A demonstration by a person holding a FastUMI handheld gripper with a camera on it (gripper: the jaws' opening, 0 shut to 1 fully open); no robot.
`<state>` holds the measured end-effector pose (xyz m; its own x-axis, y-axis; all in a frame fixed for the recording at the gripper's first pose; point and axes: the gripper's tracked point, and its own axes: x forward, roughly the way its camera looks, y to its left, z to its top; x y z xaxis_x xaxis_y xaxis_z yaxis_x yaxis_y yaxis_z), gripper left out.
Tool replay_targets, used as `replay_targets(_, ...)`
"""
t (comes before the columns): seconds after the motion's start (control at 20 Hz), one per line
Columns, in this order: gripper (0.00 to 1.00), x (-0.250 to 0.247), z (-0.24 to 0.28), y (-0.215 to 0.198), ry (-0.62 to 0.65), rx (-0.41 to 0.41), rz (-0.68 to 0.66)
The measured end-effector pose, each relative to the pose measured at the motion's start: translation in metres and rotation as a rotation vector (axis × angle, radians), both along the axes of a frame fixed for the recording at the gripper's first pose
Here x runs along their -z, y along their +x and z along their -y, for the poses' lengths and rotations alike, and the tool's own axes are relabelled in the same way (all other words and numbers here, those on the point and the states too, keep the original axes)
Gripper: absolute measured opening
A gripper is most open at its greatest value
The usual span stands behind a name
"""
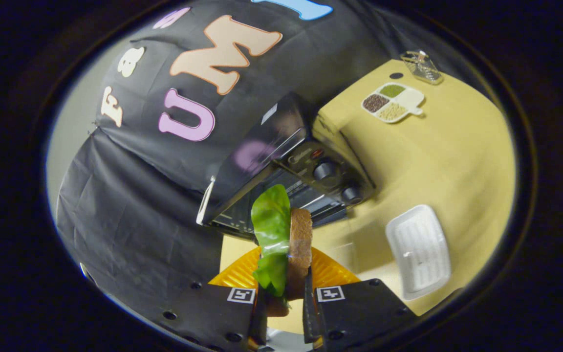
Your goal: Open the toaster oven, put the food inside, and close the toaster oven door.
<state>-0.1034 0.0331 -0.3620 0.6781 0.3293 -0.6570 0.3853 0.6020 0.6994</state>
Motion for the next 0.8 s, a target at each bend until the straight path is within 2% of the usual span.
replay_targets(0.35, 0.31, 0.032, -0.057, 0.05, 0.073, 0.059, 0.008)
replay_targets(0.8, 0.31, 0.058, -0.075, 0.102, 0.108, 0.158, 0.11)
